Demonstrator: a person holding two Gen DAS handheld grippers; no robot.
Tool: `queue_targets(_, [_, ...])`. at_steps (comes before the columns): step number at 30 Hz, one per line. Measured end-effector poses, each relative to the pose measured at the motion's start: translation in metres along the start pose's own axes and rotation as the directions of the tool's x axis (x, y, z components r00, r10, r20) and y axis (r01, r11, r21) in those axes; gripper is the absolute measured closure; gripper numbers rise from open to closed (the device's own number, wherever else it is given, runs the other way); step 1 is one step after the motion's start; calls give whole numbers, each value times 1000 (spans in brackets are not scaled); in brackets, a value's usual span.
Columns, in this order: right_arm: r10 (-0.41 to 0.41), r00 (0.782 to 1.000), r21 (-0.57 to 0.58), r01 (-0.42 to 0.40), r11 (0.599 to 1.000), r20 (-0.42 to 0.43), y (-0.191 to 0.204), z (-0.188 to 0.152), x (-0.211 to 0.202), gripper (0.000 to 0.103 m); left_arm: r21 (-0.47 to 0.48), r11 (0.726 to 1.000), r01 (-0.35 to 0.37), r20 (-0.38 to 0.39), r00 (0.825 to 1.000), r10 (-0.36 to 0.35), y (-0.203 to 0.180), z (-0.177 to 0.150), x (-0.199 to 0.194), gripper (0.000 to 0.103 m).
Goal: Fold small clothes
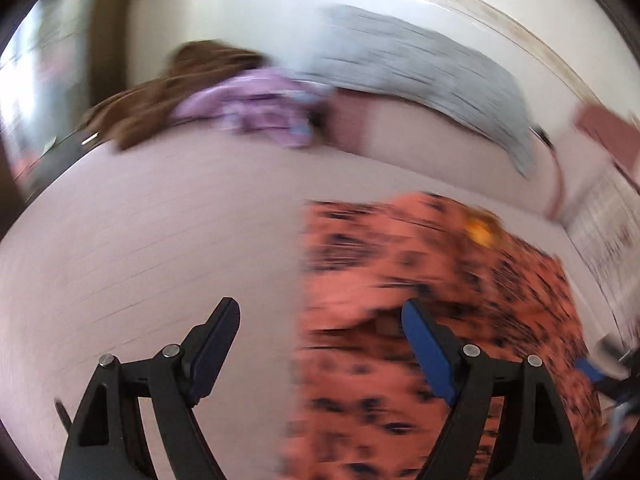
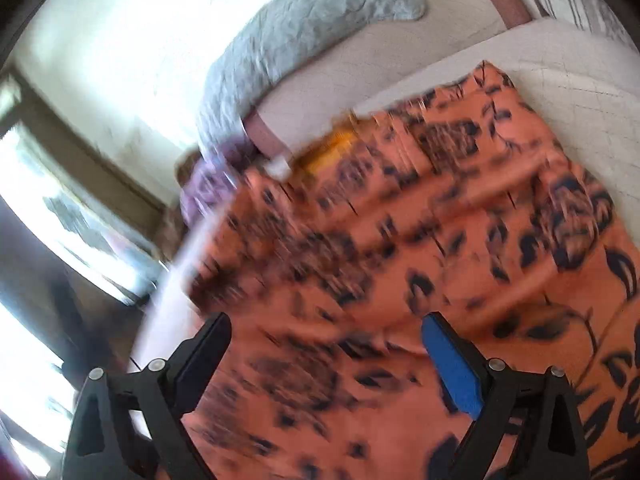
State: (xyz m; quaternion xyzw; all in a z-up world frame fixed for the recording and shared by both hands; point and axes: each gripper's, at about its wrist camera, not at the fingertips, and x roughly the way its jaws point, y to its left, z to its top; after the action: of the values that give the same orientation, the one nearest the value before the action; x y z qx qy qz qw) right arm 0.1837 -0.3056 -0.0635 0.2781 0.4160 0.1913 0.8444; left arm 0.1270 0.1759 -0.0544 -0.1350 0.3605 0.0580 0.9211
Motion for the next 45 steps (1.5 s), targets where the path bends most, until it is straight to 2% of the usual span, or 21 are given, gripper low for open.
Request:
queue_targets(5, [-148, 989, 34, 147, 988, 12, -3, 74, 19, 6, -186, 982, -6, 14, 1000, 9, 57, -19, 8, 19])
queue_targets(8, [-320, 945, -27, 319, 947, -72, -9, 106, 61, 12, -190, 981, -38, 35, 998, 46, 71, -28, 7, 19])
queue_targets(10, [-398, 909, -104, 387, 916, -126, -6, 111, 86, 21, -204, 979, 6, 85, 996, 11, 71, -25, 5, 19])
queue_targets(13, [-526, 831, -267, 474, 839, -179, 8, 106, 121, 57, -170, 985, 21, 94, 996, -5, 63, -24, 10, 19])
queue_targets(14, [-555, 805, -303, 486, 820, -209, 10, 103, 130, 78, -160, 986, 37, 90, 996, -22, 61, -23, 11, 19])
queue_targets(15, [-572, 793, -340, 490, 803, -208, 15, 101, 132, 89, -154, 987, 46, 92, 995, -32, 59, -23, 11, 19])
queue_targets(16, [-586, 787, -385, 489, 783, -193, 27, 102, 133, 92, -147, 988, 52, 105, 994, -36, 58, -23, 9, 19])
queue_targets(19, [-604, 794, -510, 496, 703, -61, 69, 107, 111, 92, -165, 984, 60, 122, 992, -40, 62, -22, 6, 19])
queue_targets(21, [-587, 808, -506, 527, 683, 49, 90, 115, 75, 92, -191, 980, 64, 120, 992, -41, 65, -22, 8, 19])
queue_targets(23, [-596, 798, -455, 567, 687, 94, 82, 116, 48, 91, -202, 977, 64, 105, 993, -44, 64, -22, 12, 19])
queue_targets(25, [-611, 791, -392, 562, 729, -3, 49, 111, 46, 81, -188, 980, 69, 86, 995, -54, 59, -23, 18, 19])
queue_targets(27, [-641, 759, -374, 565, 735, -112, 8, 95, 60, 54, -149, 987, 66, 83, 995, -54, 52, -24, 18, 19])
queue_targets(28, [-646, 751, -351, 573, 741, -137, -7, 89, 61, 48, -123, 991, 54, 90, 995, -43, 49, -26, 16, 19])
queue_targets(31, [-574, 813, -230, 543, 808, -96, -15, 85, 41, 46, -121, 992, 44, 80, 996, -35, 49, -27, 19, 19])
queue_targets(33, [-562, 826, -234, 540, 809, -38, -6, 88, 26, 46, -129, 991, 43, 55, 998, -37, 49, -27, 24, 19])
queue_targets(34, [-533, 846, -238, 517, 822, -2, 4, 92, 18, 46, -129, 991, 40, 53, 998, -33, 49, -27, 25, 19])
queue_targets(37, [-403, 914, -233, 403, 885, 51, 24, 99, 2, 32, -121, 992, 35, 46, 998, -29, 48, -28, 26, 19])
queue_targets(39, [-274, 962, -193, 271, 943, 9, 27, 104, 12, 22, -123, 992, 34, 39, 999, -29, 49, -29, 27, 19])
queue_targets(41, [-254, 964, -136, 242, 961, -75, 10, 102, 38, 21, -132, 991, 35, 36, 999, -30, 51, -29, 27, 19])
queue_targets(43, [-334, 922, -19, 337, 941, -195, -26, 93, 63, 23, -140, 989, 37, 38, 999, -32, 53, -29, 26, 19])
queue_targets(45, [-297, 943, 41, 306, 951, -148, -29, 93, 53, 24, -142, 989, 41, 40, 999, -36, 52, -29, 27, 19])
